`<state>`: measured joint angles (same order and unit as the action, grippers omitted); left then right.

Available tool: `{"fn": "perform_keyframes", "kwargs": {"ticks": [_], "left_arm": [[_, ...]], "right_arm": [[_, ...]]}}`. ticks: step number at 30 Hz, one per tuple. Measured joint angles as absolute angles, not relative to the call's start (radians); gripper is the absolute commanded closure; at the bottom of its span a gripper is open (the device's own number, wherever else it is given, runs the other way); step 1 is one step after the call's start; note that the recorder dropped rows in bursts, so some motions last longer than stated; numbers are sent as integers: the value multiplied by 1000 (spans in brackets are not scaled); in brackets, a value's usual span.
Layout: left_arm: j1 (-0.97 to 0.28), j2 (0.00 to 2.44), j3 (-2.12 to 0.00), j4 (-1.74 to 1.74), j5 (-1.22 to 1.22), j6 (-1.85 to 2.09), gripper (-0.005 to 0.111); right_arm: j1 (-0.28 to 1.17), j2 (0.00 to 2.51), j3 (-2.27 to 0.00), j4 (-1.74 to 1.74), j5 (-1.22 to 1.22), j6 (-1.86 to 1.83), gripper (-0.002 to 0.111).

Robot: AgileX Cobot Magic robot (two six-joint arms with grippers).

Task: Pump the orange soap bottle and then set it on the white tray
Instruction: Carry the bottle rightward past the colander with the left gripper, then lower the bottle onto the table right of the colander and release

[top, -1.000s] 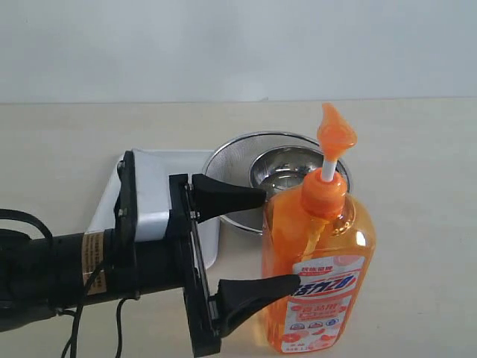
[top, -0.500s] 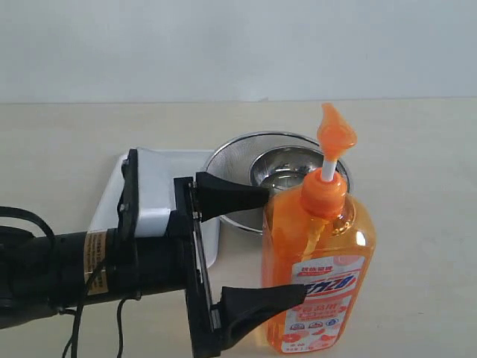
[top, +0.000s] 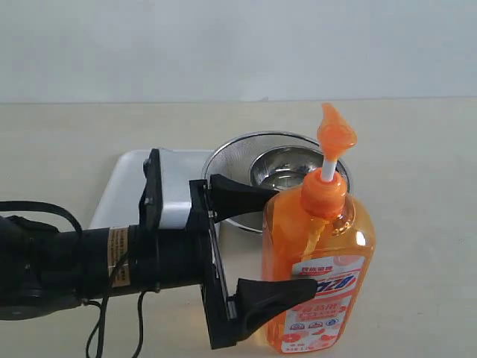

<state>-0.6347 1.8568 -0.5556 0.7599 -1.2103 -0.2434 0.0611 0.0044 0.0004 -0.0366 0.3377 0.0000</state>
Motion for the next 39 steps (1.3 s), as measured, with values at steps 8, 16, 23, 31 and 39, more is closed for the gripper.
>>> {"fn": "perform_keyframes", "kwargs": {"ticks": [8,16,23,31,39], "left_arm": [[-635,1904,-573,764,-1210,-245,-2],[-679,1926,-635,774,-1210,-265,-2],[-699,1959,-674,741,-1210,-269,22],[-701,1963,-681,749,-1210,-332,101],[-749,1951,-737,822,-1157,-442,102]], "right_arm": [[61,4,0,-37,338,0,108],[61,4,0,-37,338,0,108],[61,4,0,-37,338,0,108],[61,4,0,-37,338,0,108],[61,4,0,-37,338,0,108]]}}
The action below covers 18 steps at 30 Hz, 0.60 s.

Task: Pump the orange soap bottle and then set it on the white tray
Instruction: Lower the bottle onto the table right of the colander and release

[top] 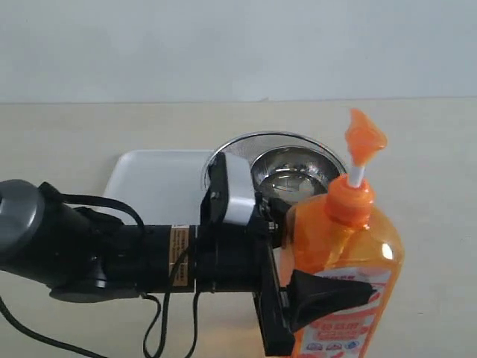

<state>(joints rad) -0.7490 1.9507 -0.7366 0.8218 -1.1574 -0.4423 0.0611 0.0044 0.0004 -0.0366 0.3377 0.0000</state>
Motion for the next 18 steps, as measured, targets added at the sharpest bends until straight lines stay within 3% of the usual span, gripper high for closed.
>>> {"fn": "perform_keyframes", "kwargs": {"ticks": [7,18], "left_arm": [[-826,1859,-892,855,-1089,-535,102],[-831,1823,-1193,850,-831,-618,102]], "right_arm": [[61,4,0,-37,338,0,108],[61,4,0,-37,338,0,108]]}}
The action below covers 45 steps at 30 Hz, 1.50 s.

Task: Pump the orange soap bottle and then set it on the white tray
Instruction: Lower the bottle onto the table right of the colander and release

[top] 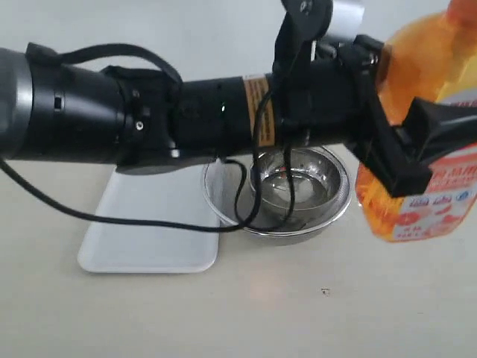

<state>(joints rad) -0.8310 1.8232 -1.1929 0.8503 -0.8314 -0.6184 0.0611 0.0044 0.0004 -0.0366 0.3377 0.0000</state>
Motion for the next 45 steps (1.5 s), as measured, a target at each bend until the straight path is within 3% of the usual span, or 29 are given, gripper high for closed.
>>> {"fn": "perform_keyframes", "kwargs": {"ticks": [23,42,45], "left_arm": [[-811,2411,-1919,919,-672,-852,102],[-784,2511,-1962,967,-576,-916,102],[-781,2511,-1962,967,-570,-966,87]], "right_arm": [[61,4,0,-37,338,0,108],[61,4,0,-37,338,0,108],[61,4,0,-37,338,0,108]]}}
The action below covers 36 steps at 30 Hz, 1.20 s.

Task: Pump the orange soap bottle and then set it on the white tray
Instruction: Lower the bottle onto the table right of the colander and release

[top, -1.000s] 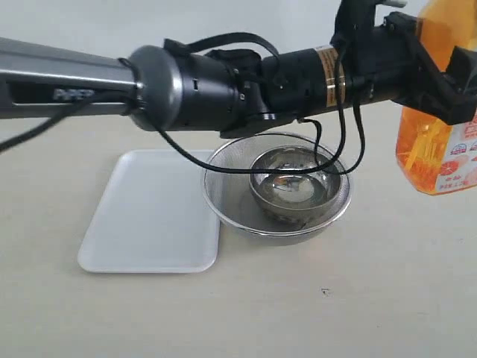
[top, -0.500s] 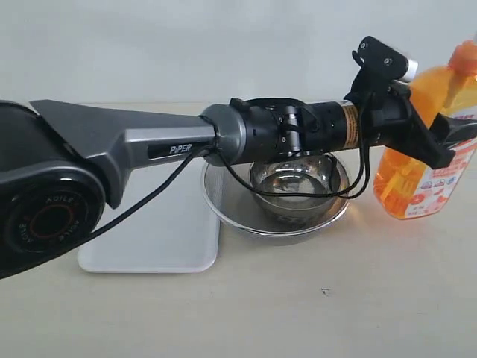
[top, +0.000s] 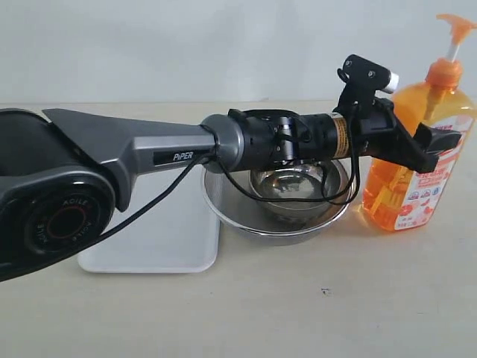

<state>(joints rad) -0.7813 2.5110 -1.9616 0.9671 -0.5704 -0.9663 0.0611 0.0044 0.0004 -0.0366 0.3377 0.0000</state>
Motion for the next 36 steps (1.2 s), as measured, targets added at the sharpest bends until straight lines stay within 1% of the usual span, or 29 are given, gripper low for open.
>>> {"fn": "perform_keyframes", "kwargs": {"ticks": [1,2,4,5,7,9,12,26,31,36], "left_arm": [[-781,2511,-1962,970,-569,-974,80],[-781,2511,-1962,975,-569,-976,68],[-781,2511,-1963,983,-569,-982,49],[-781,2511,-1964,986,-569,-982,36],[-781,2511,-1964,989,-569,-984,22],[-781,2511,-1966,981,-578,-989,15],[-781,2505,-1972,967,-604,-992,13],[-781,2438,-1974,988,-585,-1006,13],[-781,2389,-1974,1124,-527,-1124,13],[-781,2355,-1975,1378,-498,-1352,13]], "right_arm": [[61,4,0,-37,338,0,108],[61,4,0,-37,338,0,108],[61,4,0,-37,338,0,108],[61,4,0,-37,338,0,108],[61,4,0,-37,338,0,108],[61,4,0,-37,338,0,108],[61,4,0,-37,338,0,108],[61,4,0,-37,338,0,108],[61,4,0,-37,338,0,108],[61,4,0,-37,338,0,108]]}}
